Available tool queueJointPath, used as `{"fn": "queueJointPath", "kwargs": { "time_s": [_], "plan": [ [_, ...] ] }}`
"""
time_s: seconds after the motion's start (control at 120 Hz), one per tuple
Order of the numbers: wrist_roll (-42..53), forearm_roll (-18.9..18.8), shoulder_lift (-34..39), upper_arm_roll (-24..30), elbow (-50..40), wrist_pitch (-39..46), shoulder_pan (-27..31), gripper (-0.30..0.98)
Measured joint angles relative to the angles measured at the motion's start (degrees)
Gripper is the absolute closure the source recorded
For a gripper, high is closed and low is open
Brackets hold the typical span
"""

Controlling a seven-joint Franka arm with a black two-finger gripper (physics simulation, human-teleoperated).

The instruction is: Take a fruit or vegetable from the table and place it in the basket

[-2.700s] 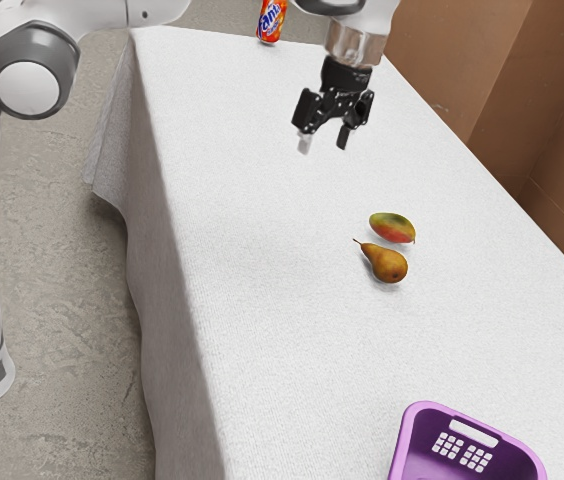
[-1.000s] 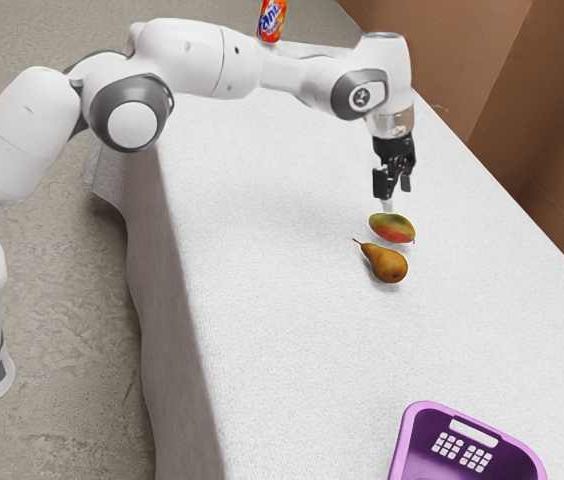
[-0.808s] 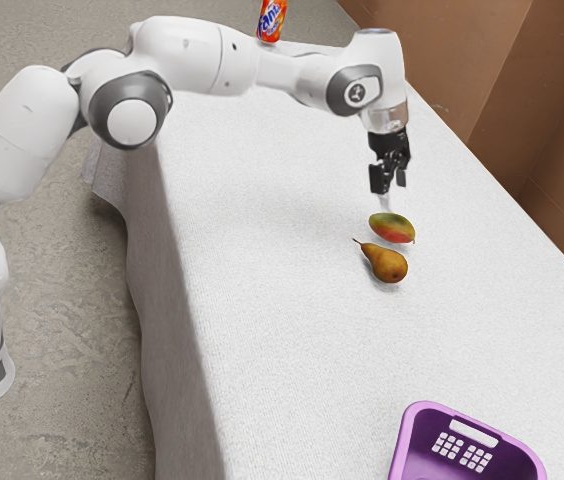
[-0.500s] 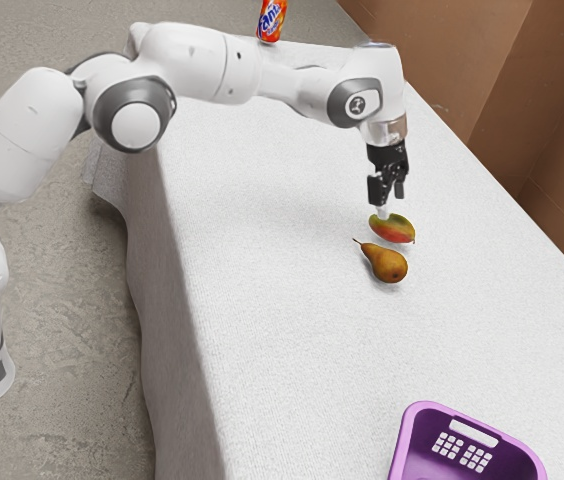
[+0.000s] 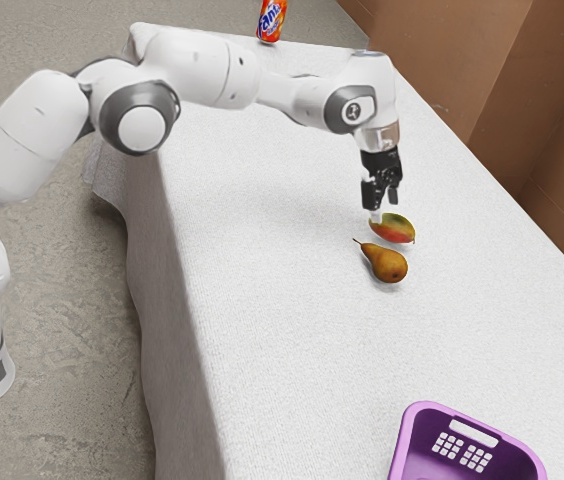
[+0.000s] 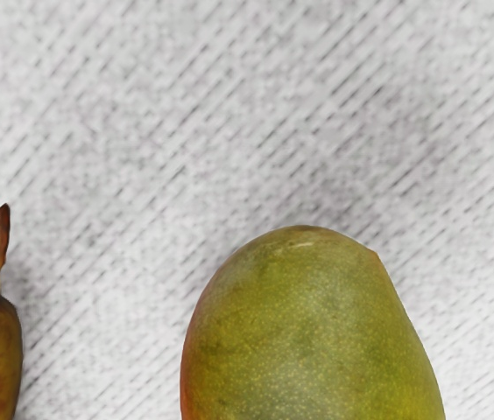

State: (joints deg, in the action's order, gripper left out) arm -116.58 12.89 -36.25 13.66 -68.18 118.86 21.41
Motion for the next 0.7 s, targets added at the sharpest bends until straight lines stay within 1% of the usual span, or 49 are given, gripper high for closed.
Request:
{"fn": "queueJointPath", "kwargs": {
  "time_s": [0.383,0.7],
  "plan": [
    [2.0,-0.3,-2.7,1.6,0.4,8.1,-0.9,0.0],
    [3.5,0.0,-2.8,1.4,-0.6,10.5,-0.3,0.0]
  ]
}}
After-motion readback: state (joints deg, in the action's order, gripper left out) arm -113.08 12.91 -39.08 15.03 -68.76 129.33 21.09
